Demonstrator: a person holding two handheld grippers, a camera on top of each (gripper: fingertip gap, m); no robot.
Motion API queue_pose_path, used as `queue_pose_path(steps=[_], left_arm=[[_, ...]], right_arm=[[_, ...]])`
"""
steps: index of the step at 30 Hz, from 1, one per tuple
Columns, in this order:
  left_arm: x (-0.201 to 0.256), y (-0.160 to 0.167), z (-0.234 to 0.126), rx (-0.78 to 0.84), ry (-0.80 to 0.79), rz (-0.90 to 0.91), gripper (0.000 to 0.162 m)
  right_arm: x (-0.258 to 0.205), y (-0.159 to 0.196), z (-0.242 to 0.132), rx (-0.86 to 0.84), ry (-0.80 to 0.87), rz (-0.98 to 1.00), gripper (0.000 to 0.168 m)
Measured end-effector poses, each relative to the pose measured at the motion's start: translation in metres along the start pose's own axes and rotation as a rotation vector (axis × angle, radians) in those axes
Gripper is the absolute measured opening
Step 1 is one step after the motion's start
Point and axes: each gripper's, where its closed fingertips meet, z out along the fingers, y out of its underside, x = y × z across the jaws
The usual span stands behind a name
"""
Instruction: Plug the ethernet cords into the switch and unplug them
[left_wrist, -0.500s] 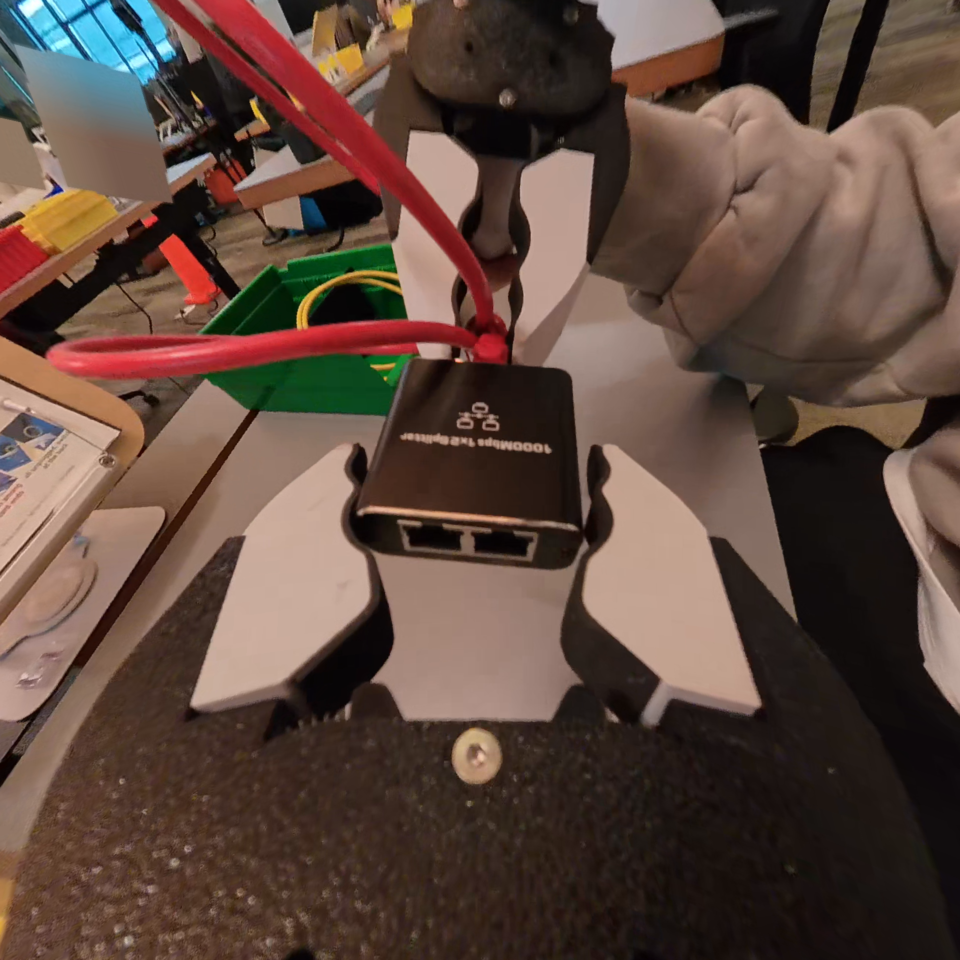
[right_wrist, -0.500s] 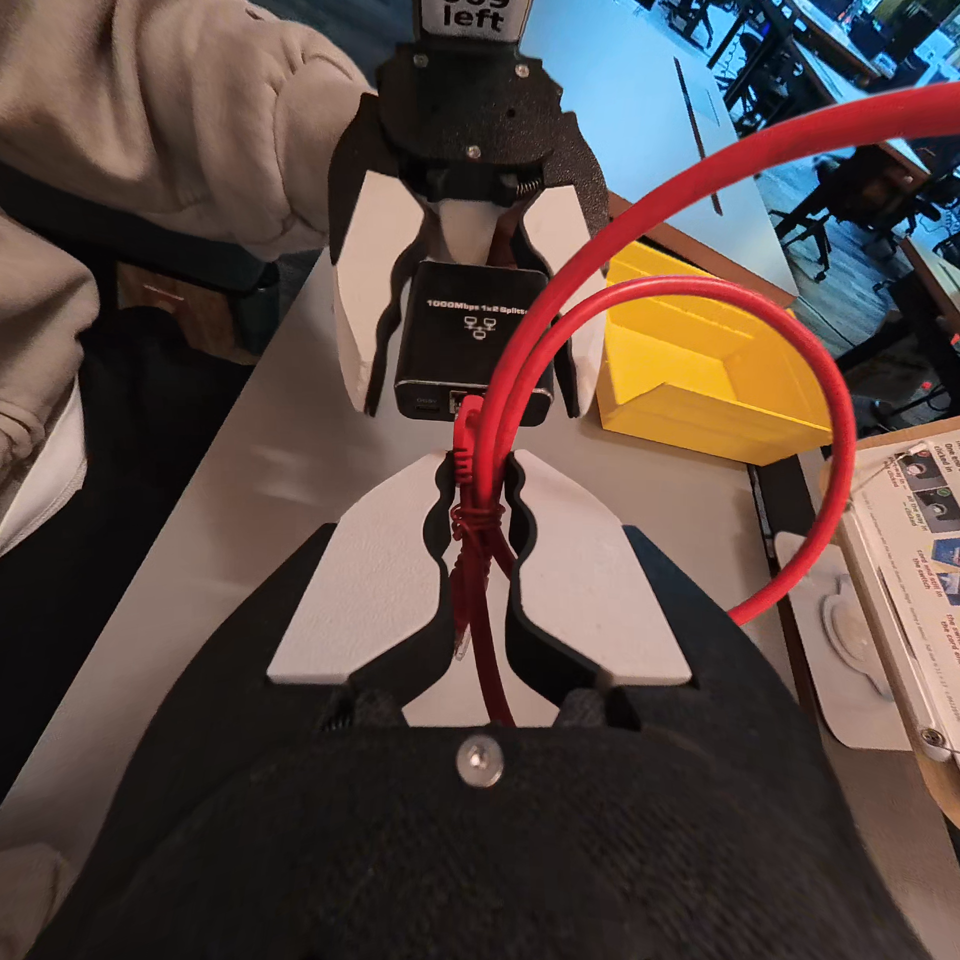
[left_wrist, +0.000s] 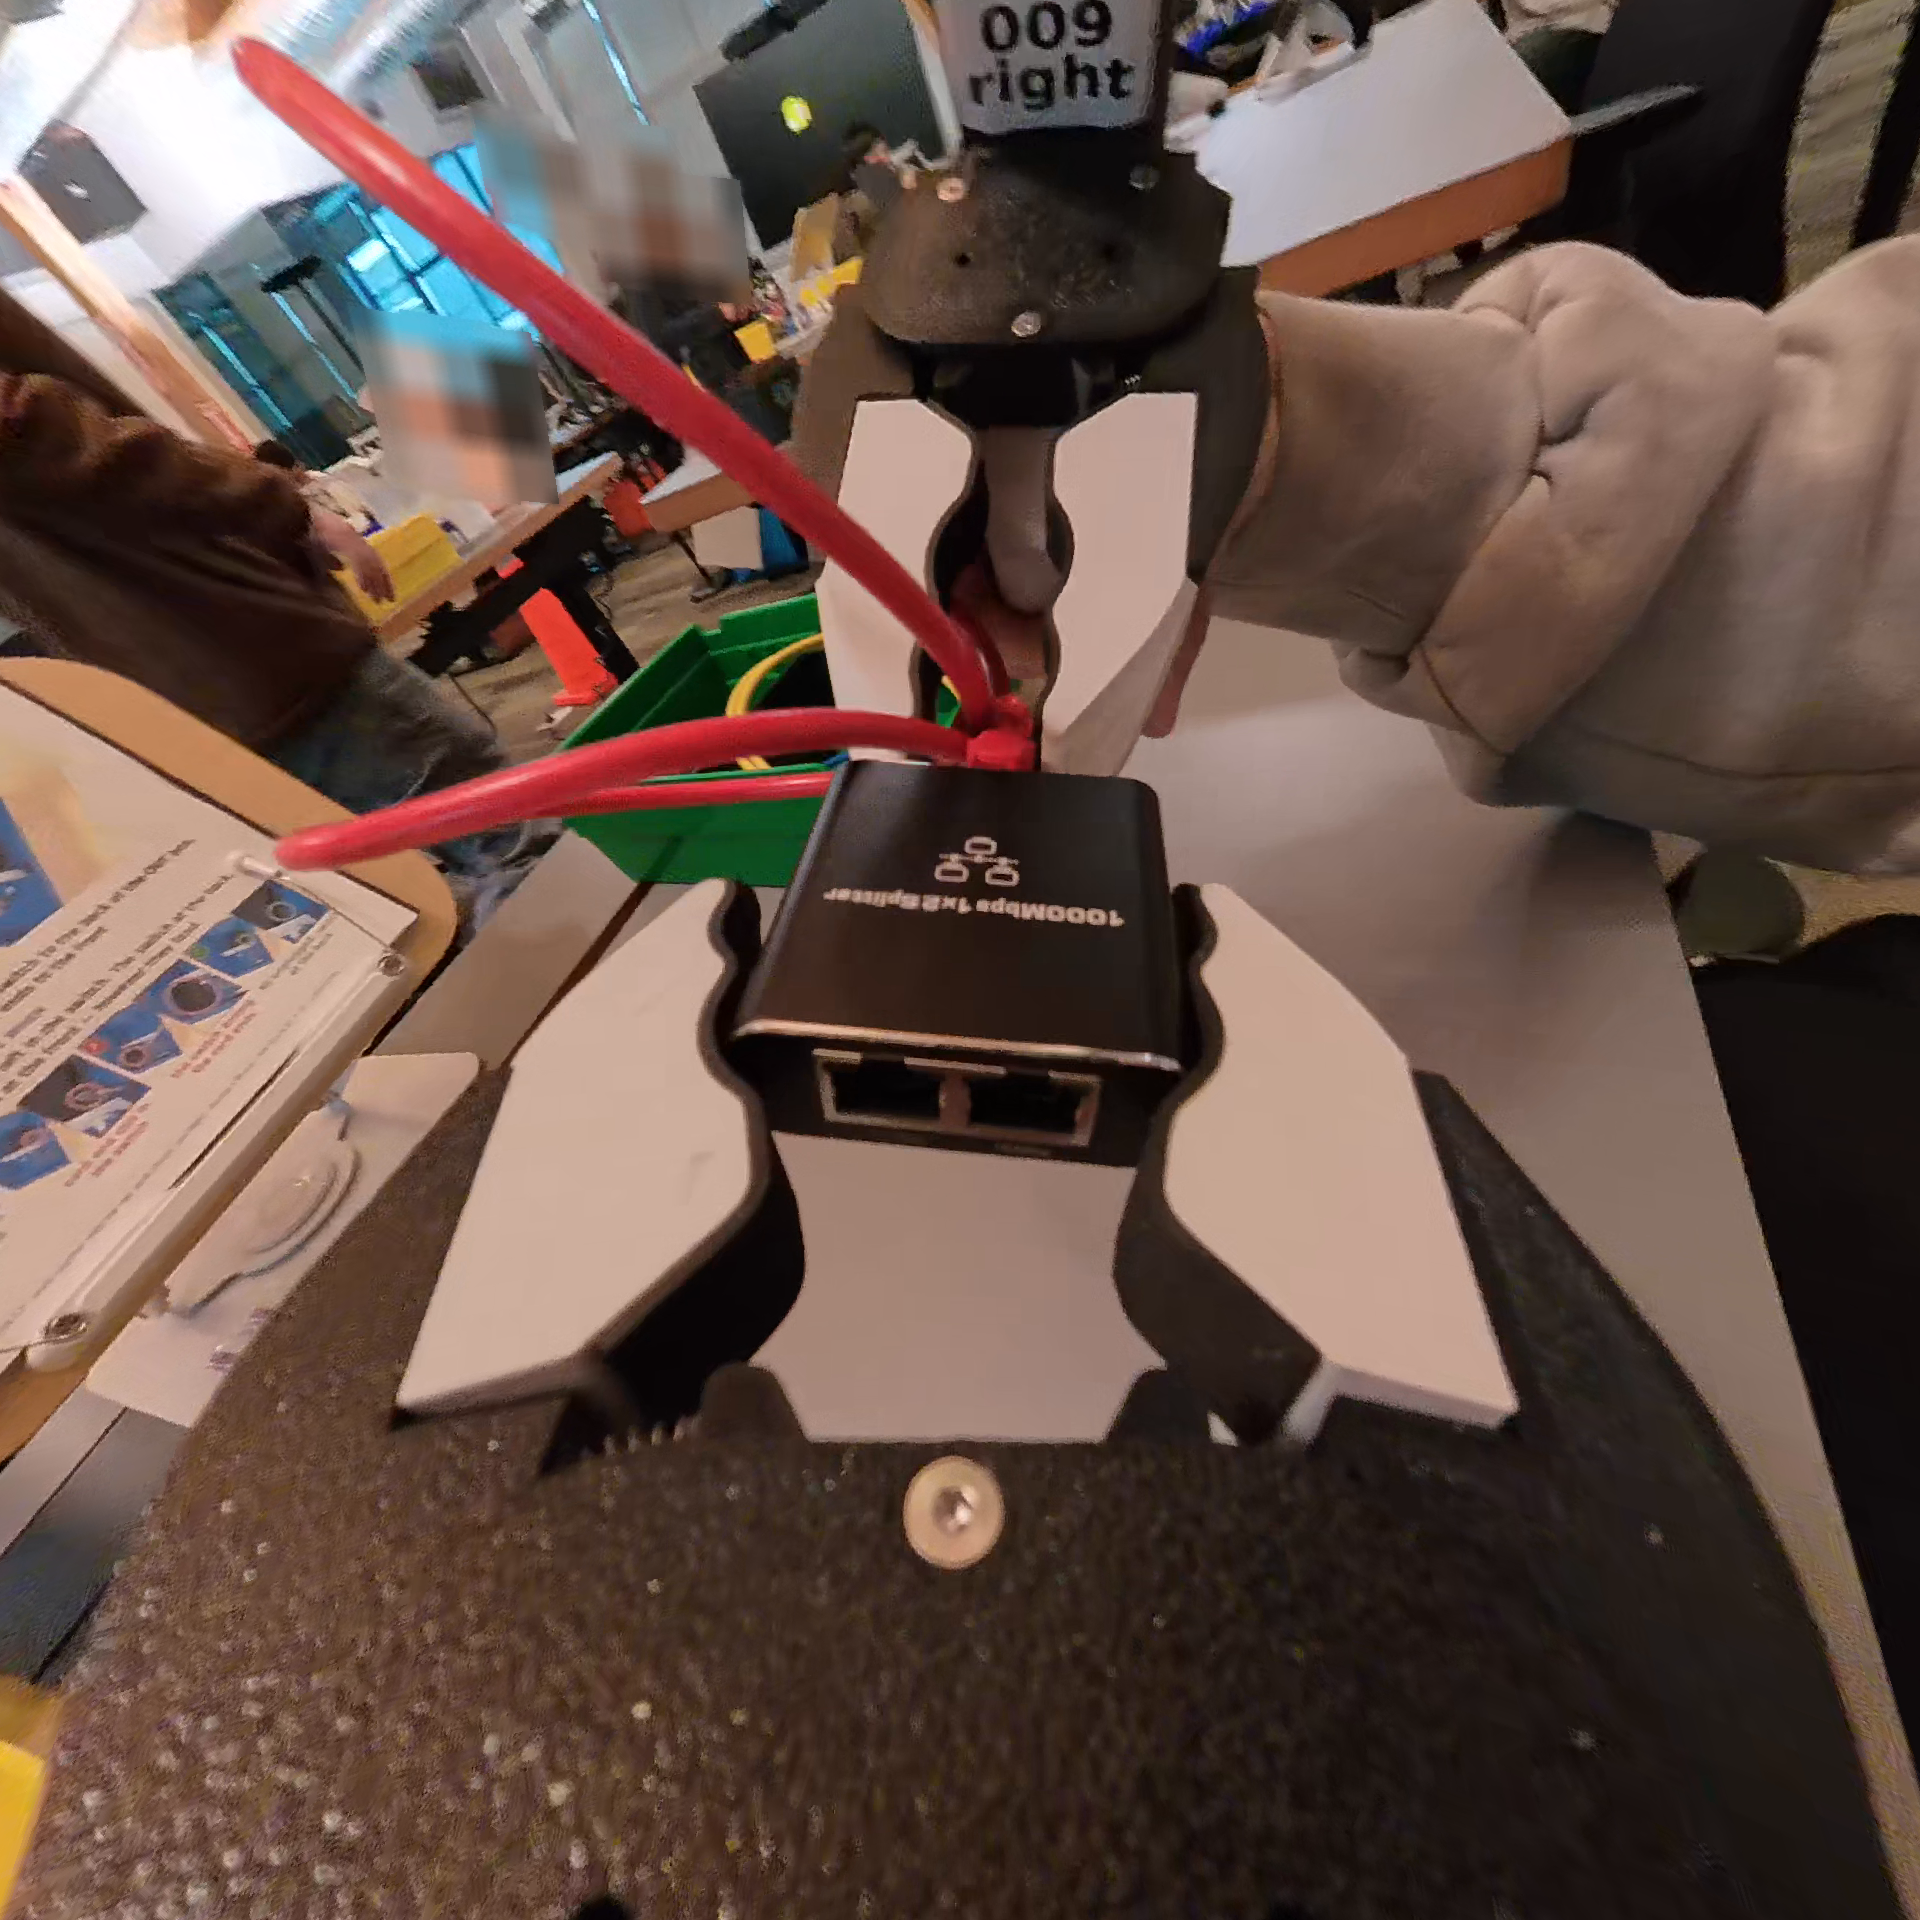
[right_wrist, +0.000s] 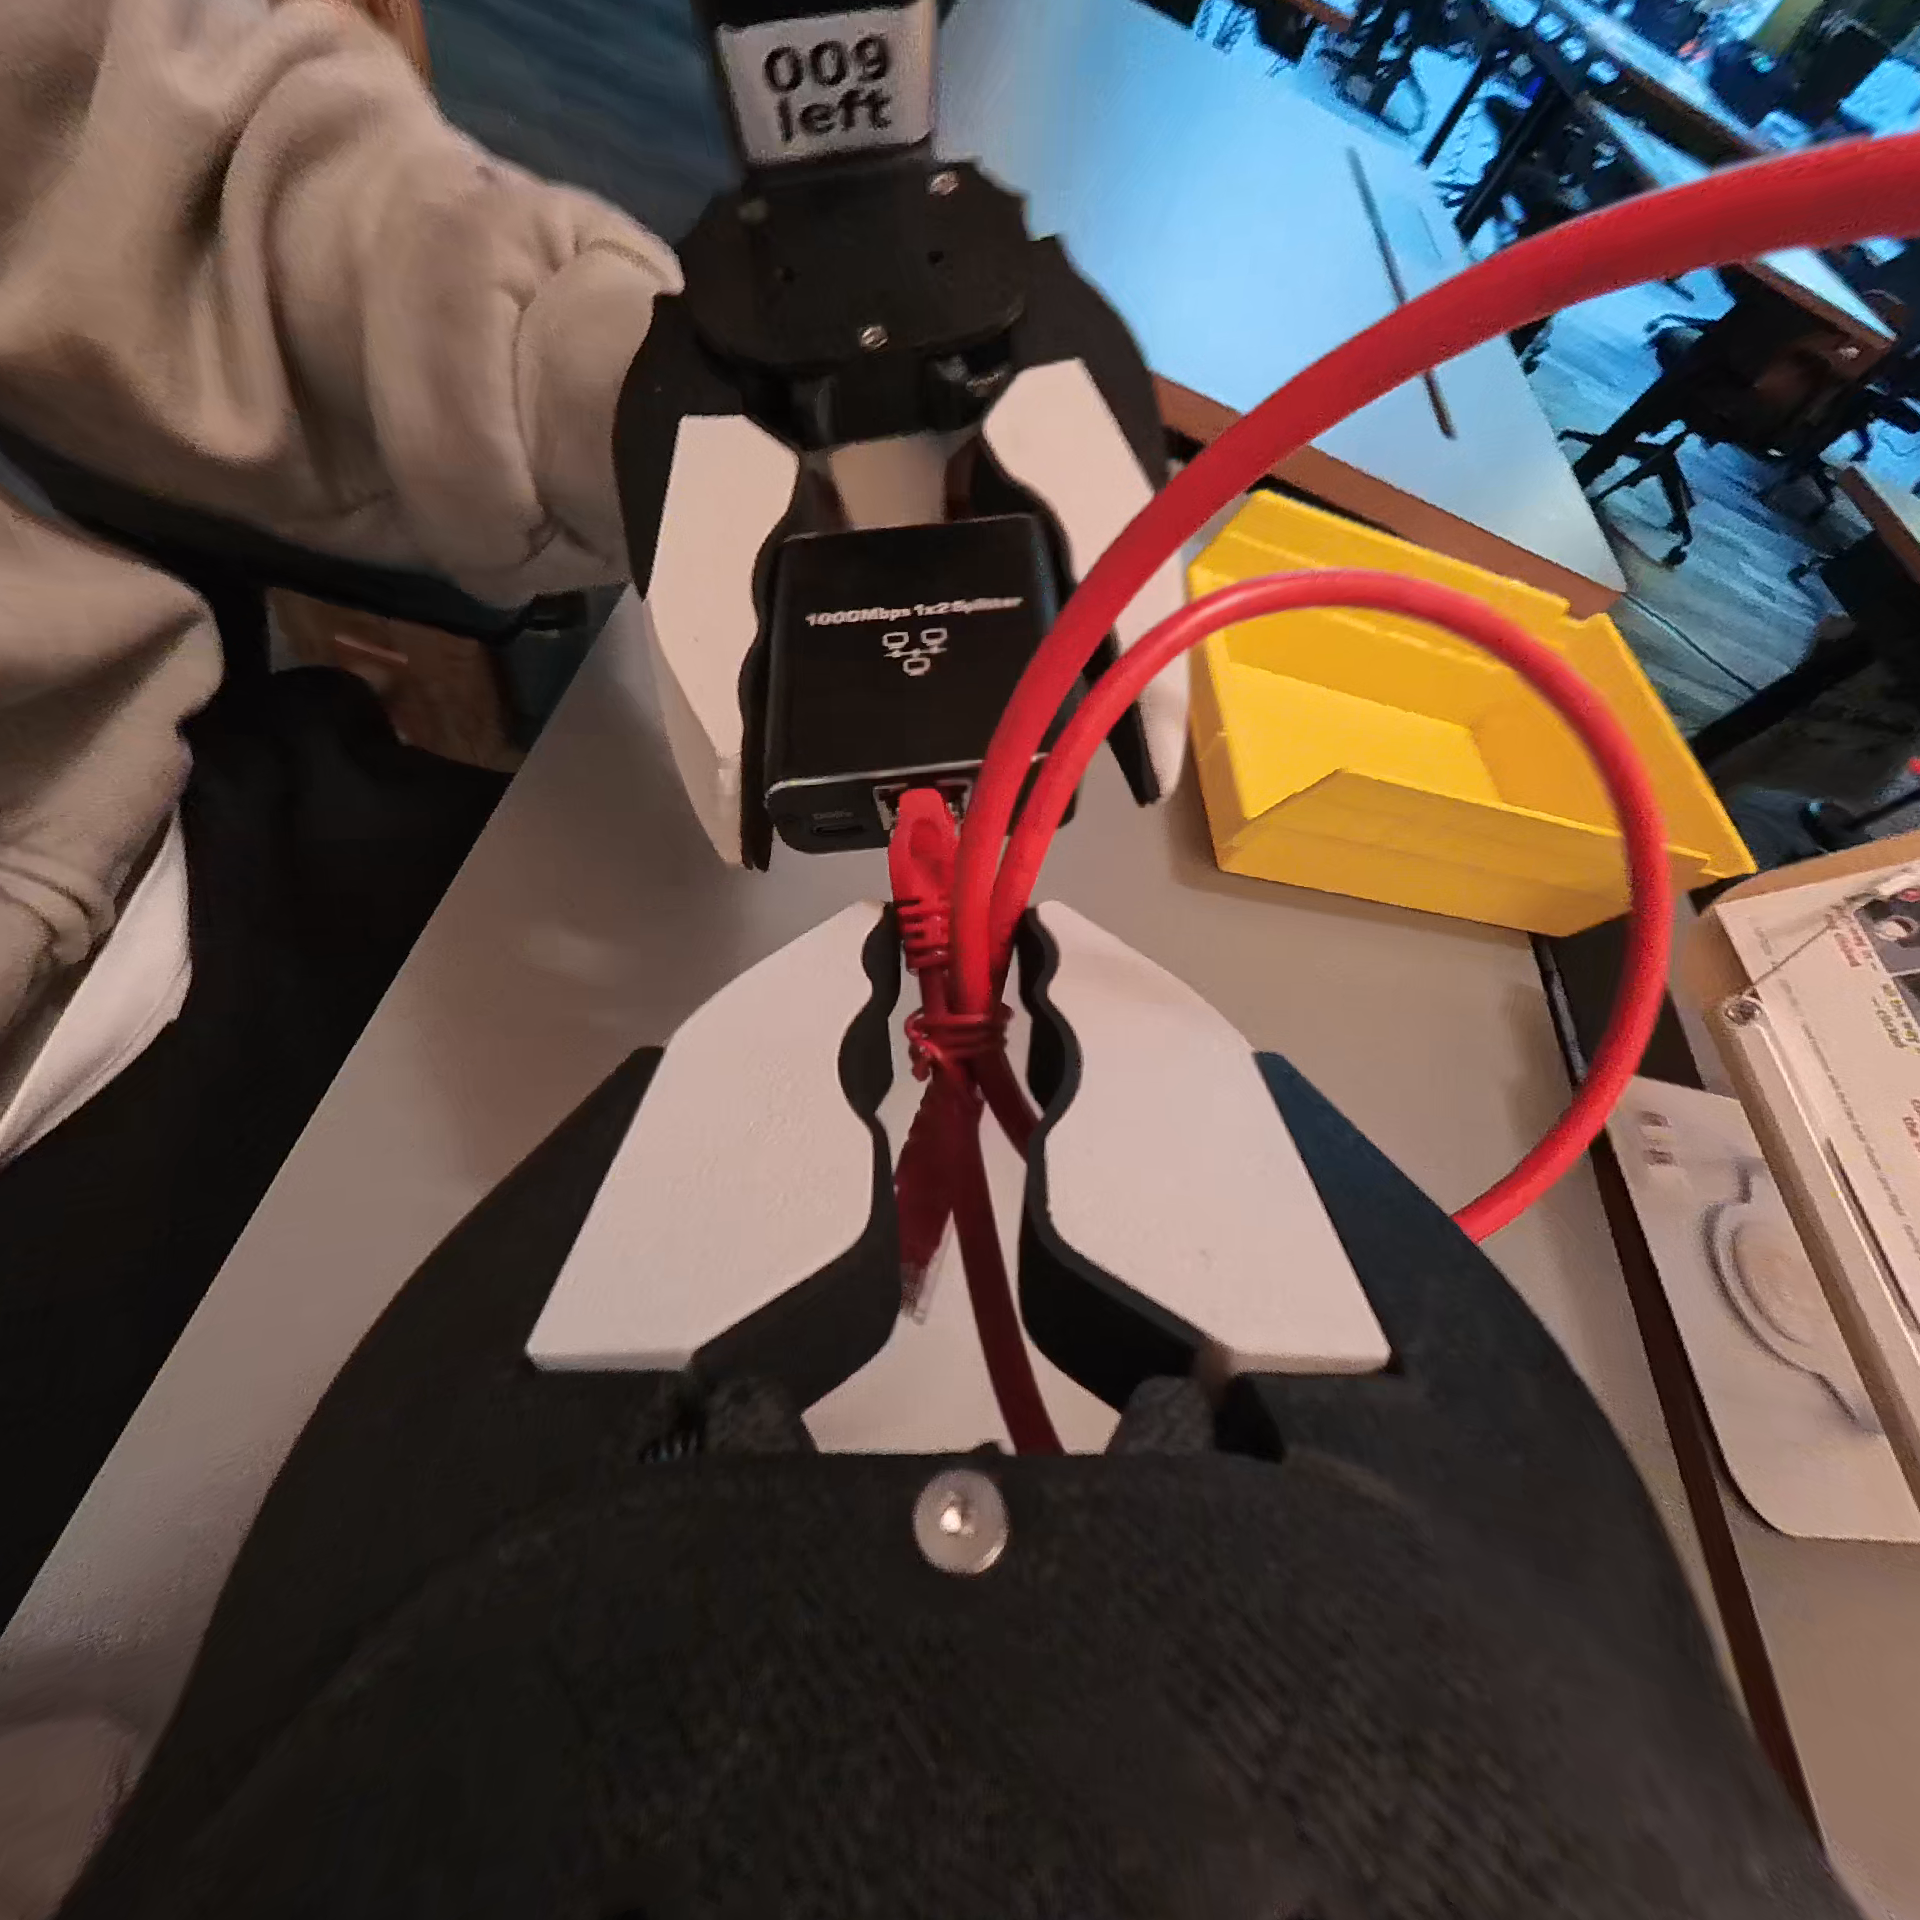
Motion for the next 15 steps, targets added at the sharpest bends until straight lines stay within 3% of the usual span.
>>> queue_pose_path(steps=[5, 7, 10, 13, 15], left_arm=[[-0.024, 0.015, 0.0, 0.028, -0.13, -0.07, 0.076], [-0.039, 0.021, -0.004, 0.05, -0.207, -0.107, 0.076], [-0.05, 0.02, -0.006, 0.1, -0.303, -0.097, 0.075], [-0.047, 0.018, 0.0, 0.127, -0.355, -0.052, 0.075], [-0.041, 0.021, 0.007, 0.119, -0.35, -0.043, 0.075]], right_arm=[[0.026, -0.025, -0.029, 0.204, 0.248, 0.109, 0.063], [0.037, -0.026, -0.05, 0.272, 0.452, 0.176, 0.06], [0.049, 0.007, -0.064, 0.413, 0.716, 0.571, 0.048], [0.039, 0.025, -0.036, 0.685, 0.557, 0.916, 0.063], [0.033, 0.028, -0.013, 0.791, 0.377, 1.108, 0.06]])
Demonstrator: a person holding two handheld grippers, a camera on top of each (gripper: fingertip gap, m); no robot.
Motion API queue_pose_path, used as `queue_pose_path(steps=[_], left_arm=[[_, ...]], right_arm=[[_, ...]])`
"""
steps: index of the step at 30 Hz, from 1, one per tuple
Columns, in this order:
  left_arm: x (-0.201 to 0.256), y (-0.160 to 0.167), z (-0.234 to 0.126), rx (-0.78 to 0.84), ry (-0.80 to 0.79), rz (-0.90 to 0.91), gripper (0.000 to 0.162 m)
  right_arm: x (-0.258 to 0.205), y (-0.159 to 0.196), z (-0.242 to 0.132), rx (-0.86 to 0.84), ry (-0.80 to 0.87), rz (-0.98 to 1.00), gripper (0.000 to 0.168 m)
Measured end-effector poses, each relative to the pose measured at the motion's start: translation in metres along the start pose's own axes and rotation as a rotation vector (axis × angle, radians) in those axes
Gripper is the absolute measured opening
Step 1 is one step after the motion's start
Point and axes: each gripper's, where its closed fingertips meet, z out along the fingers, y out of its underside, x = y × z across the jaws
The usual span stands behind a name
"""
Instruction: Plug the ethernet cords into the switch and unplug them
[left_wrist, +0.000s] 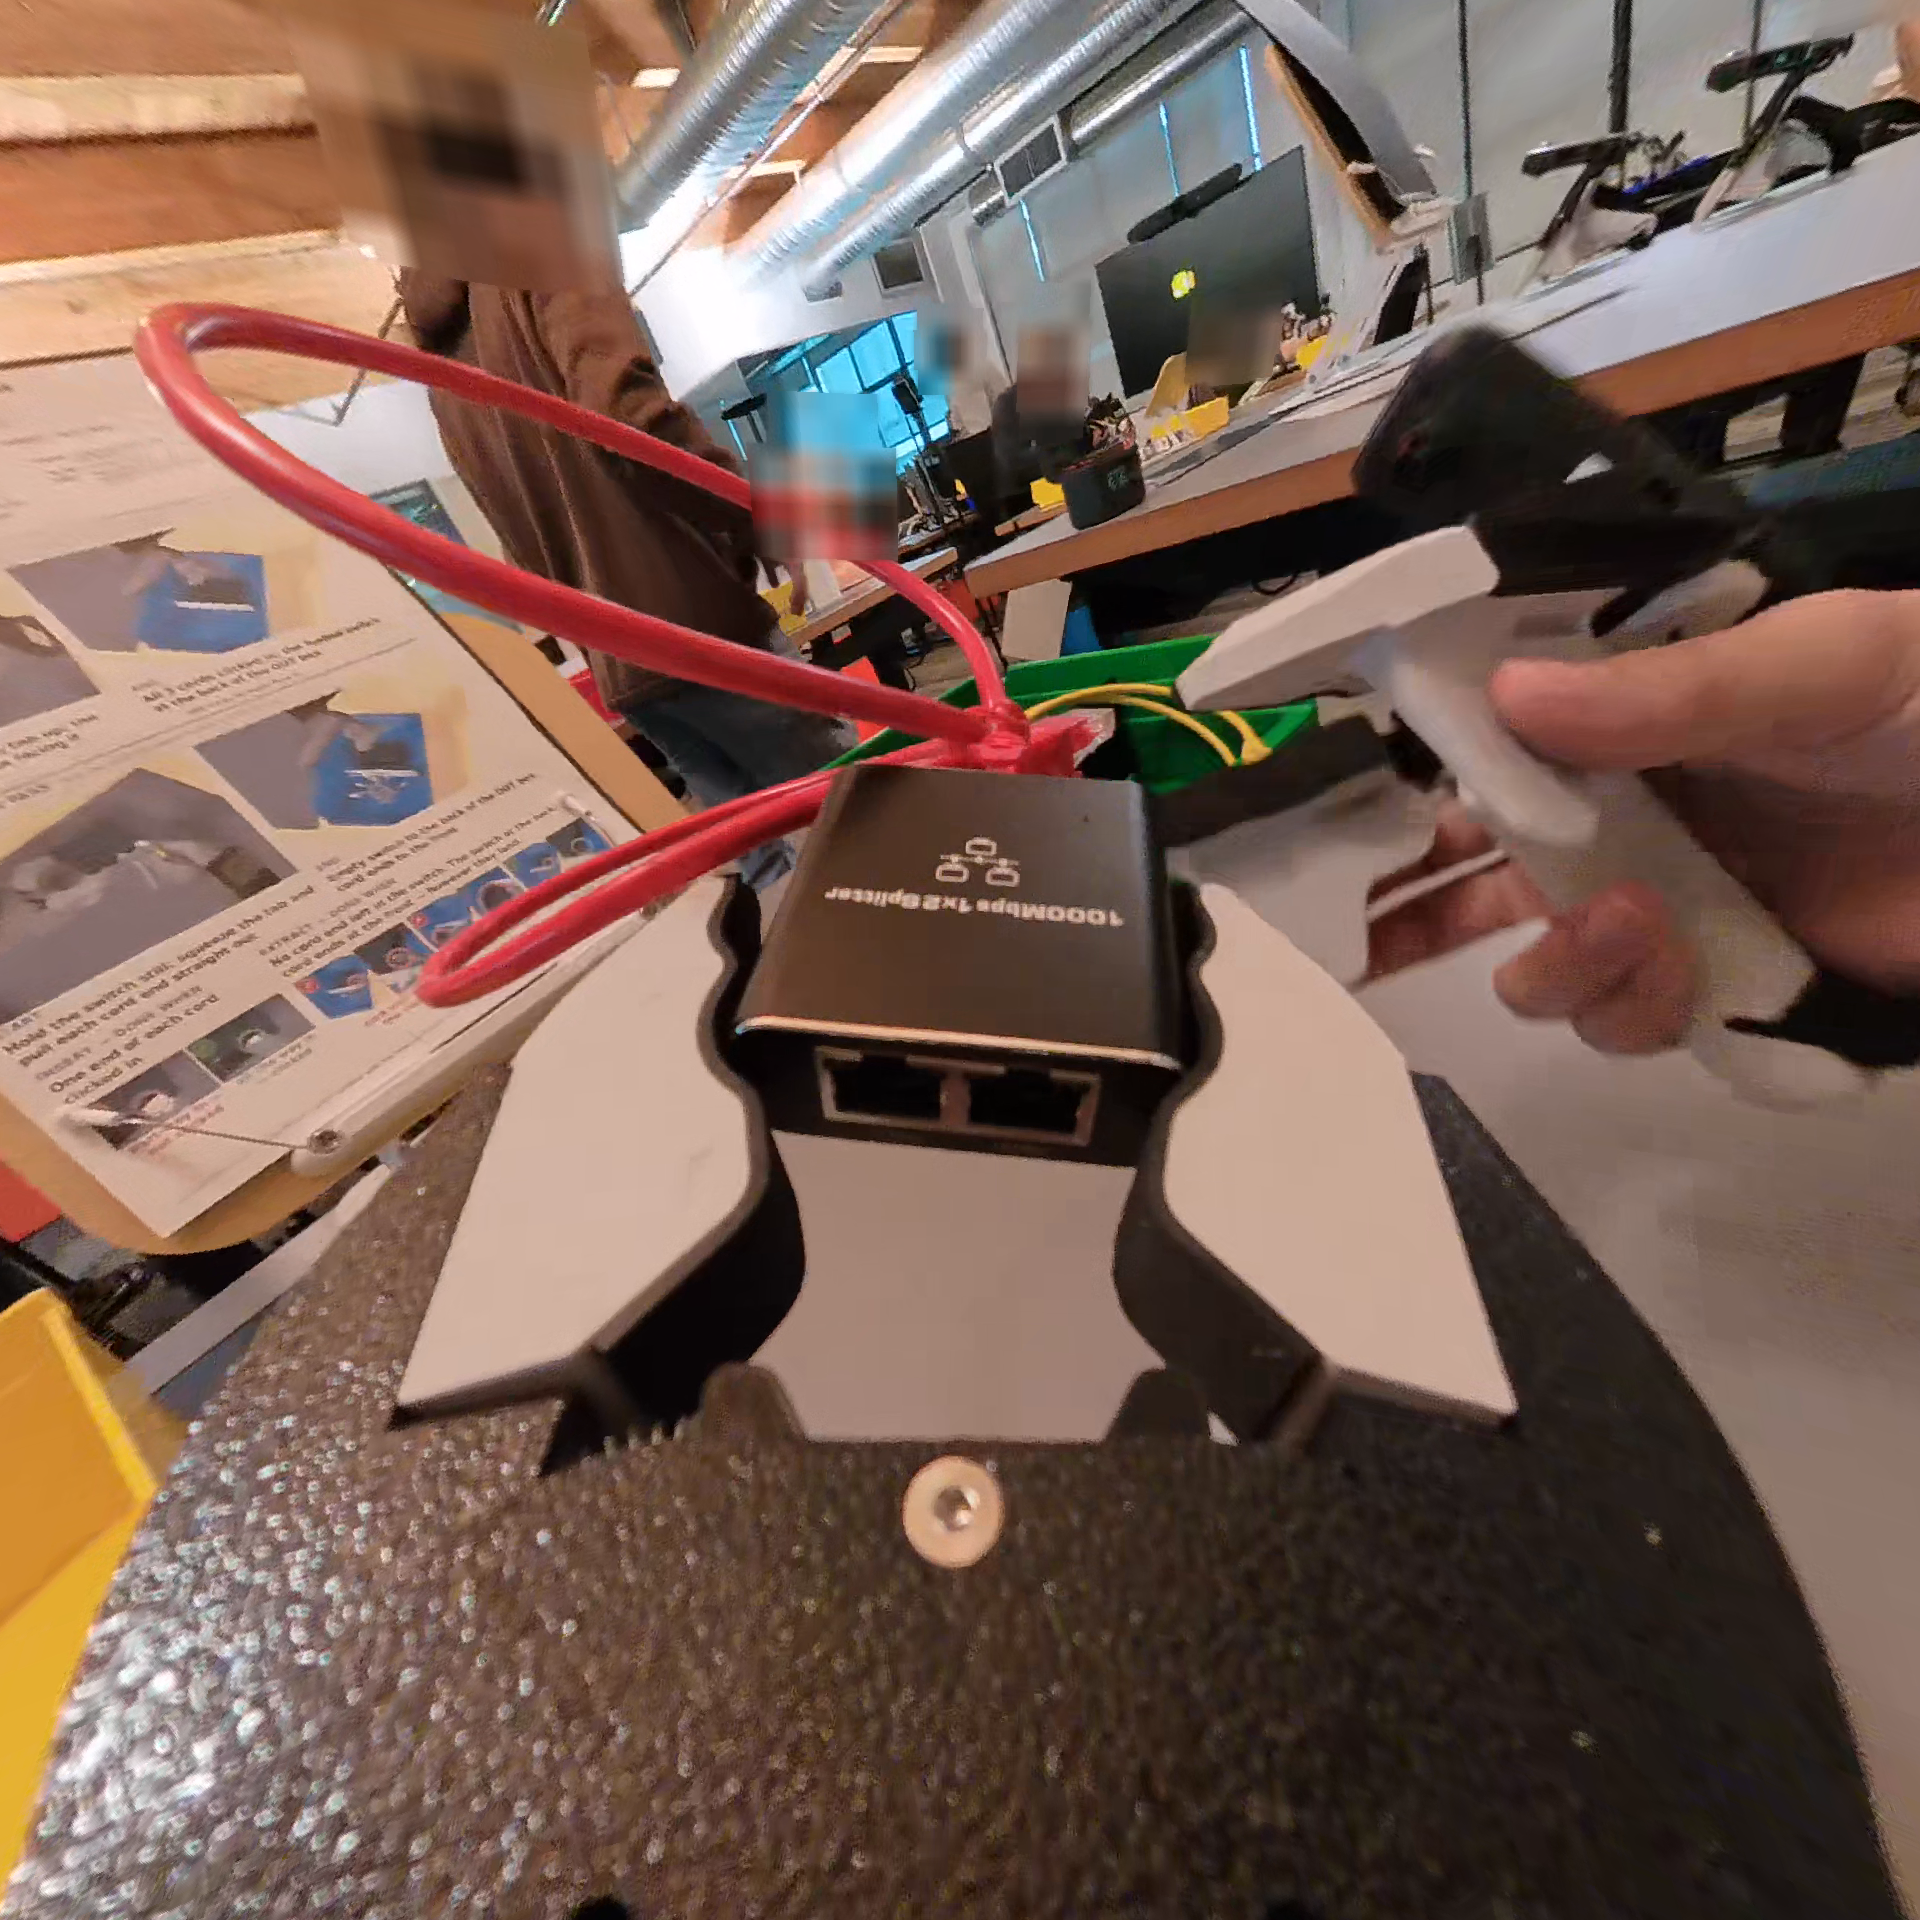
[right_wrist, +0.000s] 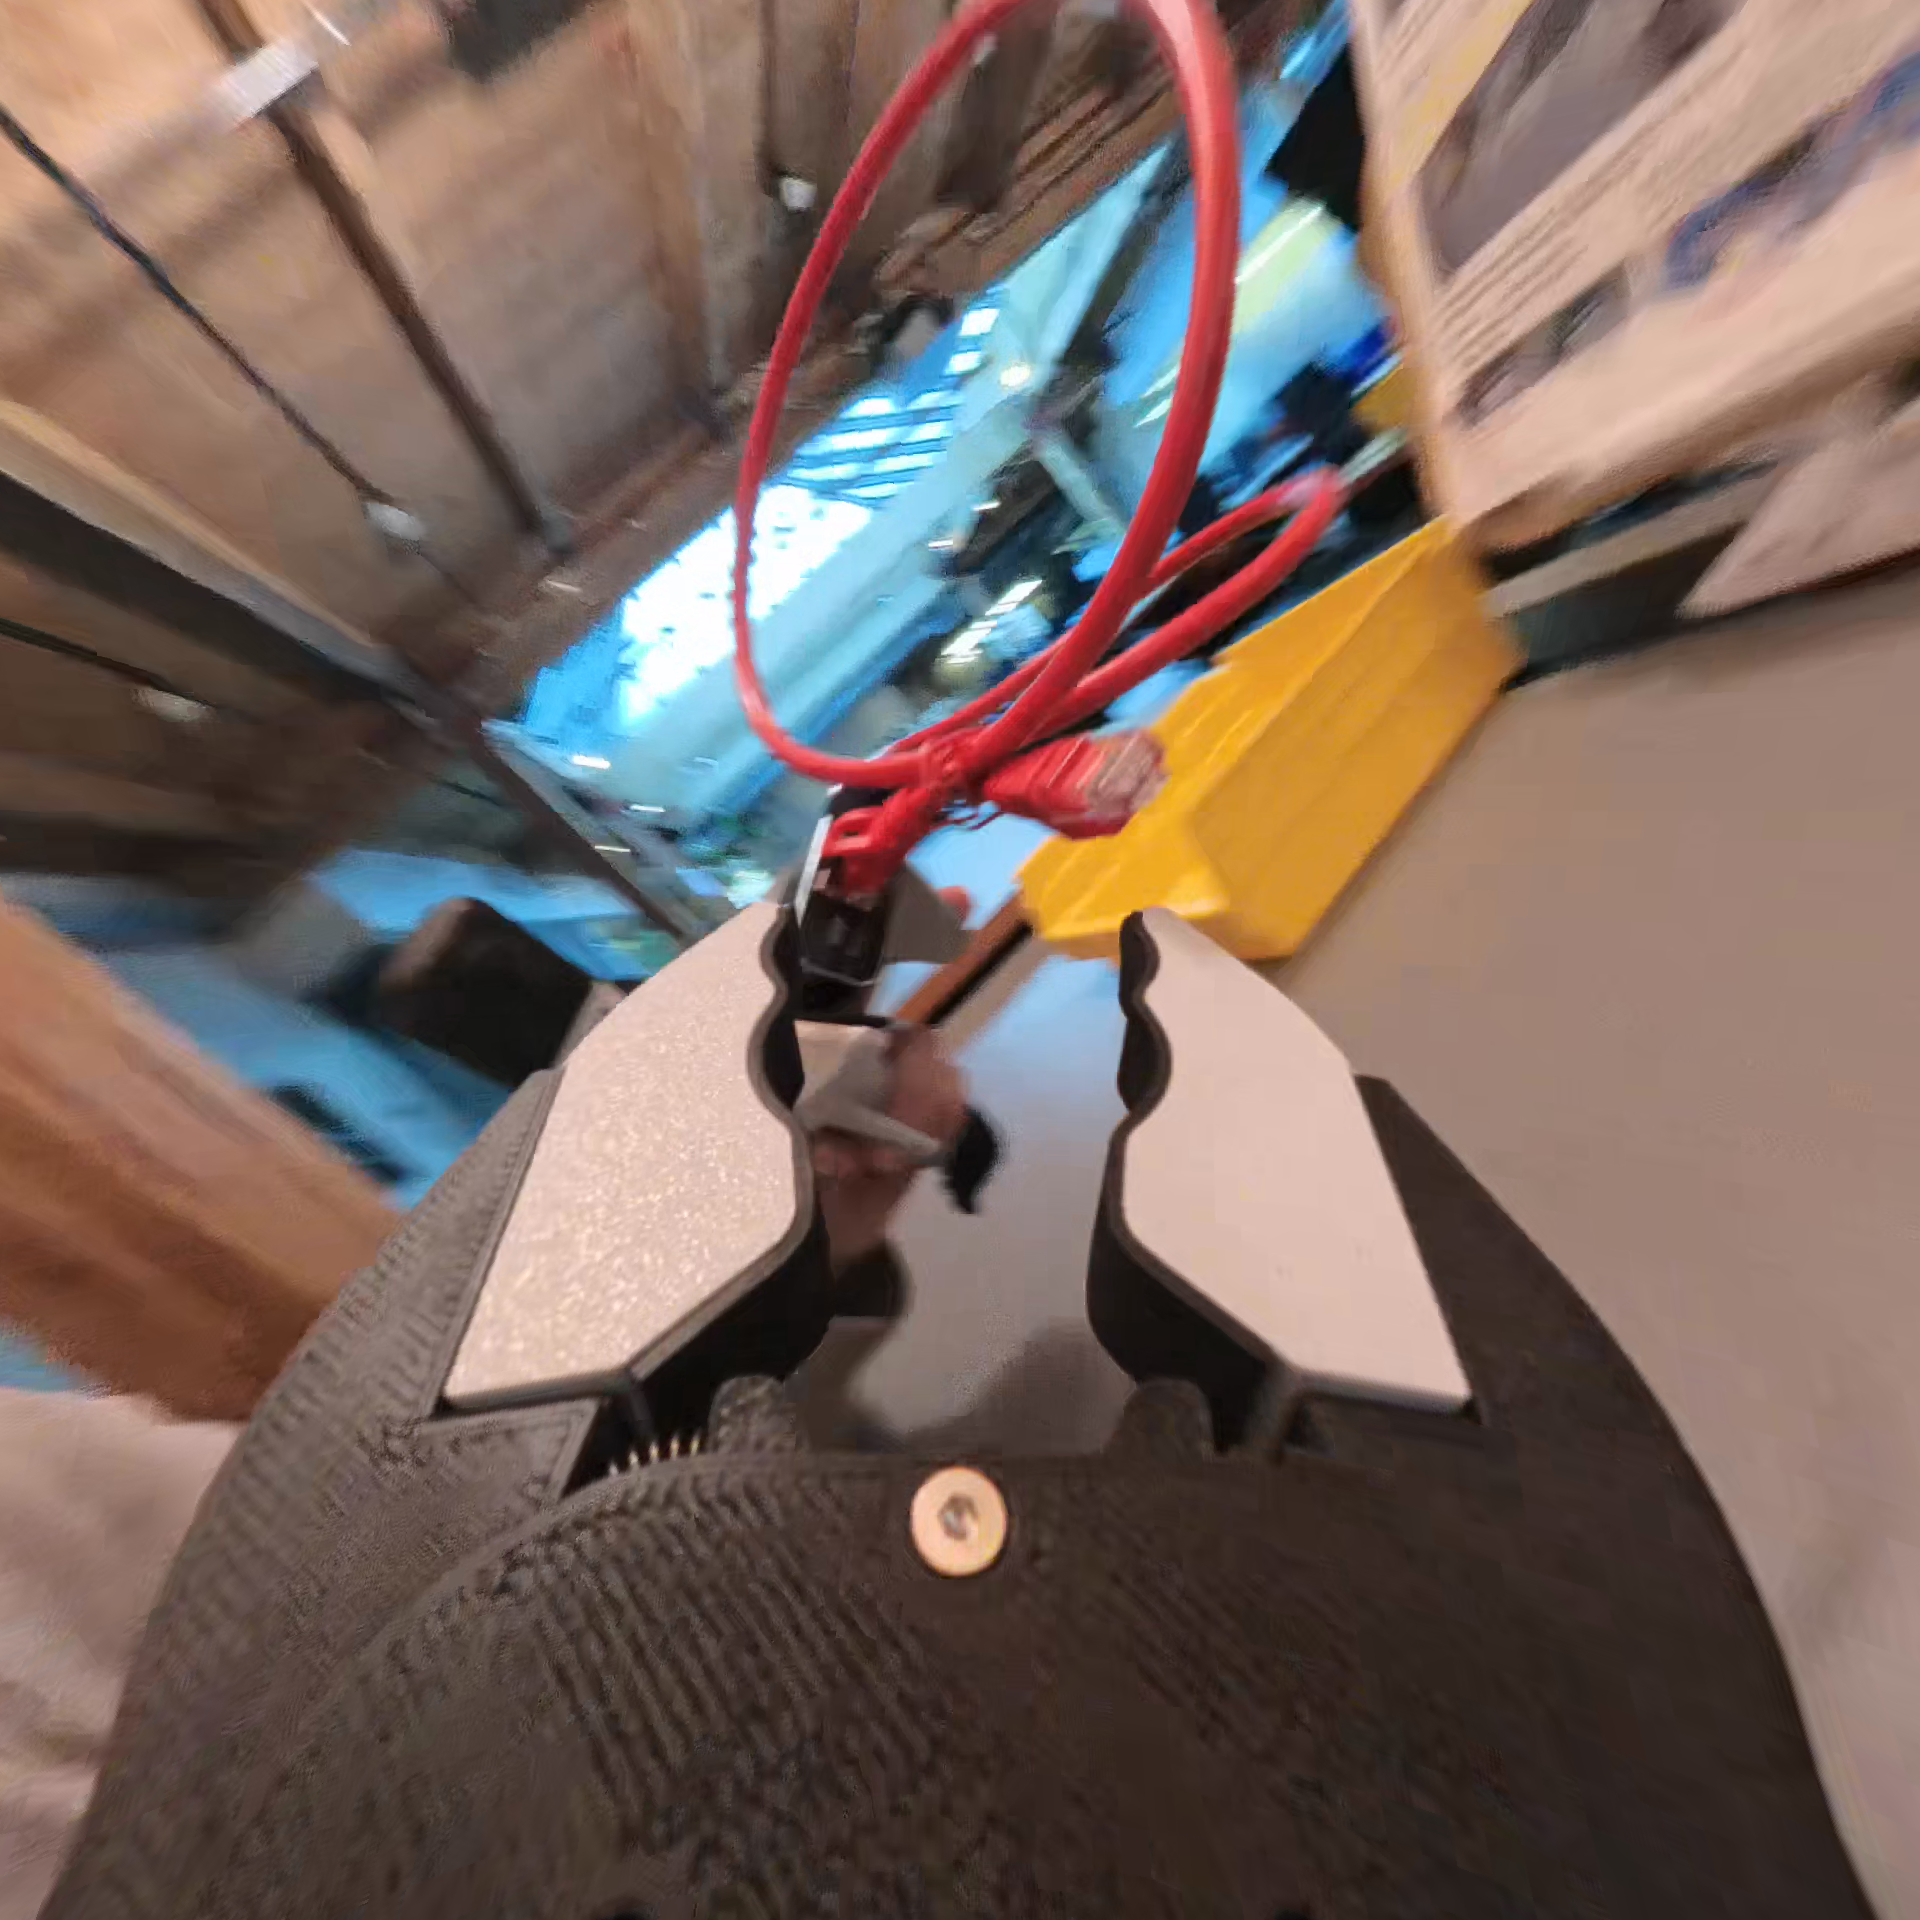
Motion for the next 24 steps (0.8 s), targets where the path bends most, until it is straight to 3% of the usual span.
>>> queue_pose_path(steps=[2, 4, 11, 17, 24], left_arm=[[0.004, 0.008, 0.003, -0.028, -0.003, -0.009, 0.075], [0.007, 0.018, 0.003, -0.058, 0.0, -0.041, 0.075], [0.017, 0.039, 0.01, -0.115, 0.026, -0.035, 0.075], [0.017, 0.052, 0.015, -0.147, 0.011, -0.035, 0.075], [0.014, 0.06, 0.016, -0.184, -0.021, -0.046, 0.075]], right_arm=[[-0.008, 0.01, 0.007, 0.0, -0.127, 0.15, 0.043], [-0.003, 0.011, 0.011, 0.036, -0.135, 0.204, 0.03], [0.017, 0.021, 0.021, 0.037, -0.069, 0.273, 0.035], [0.029, 0.029, 0.023, 0.026, -0.041, 0.325, 0.022], [0.037, 0.033, 0.024, 0.029, 0.0, 0.343, 0.02]])
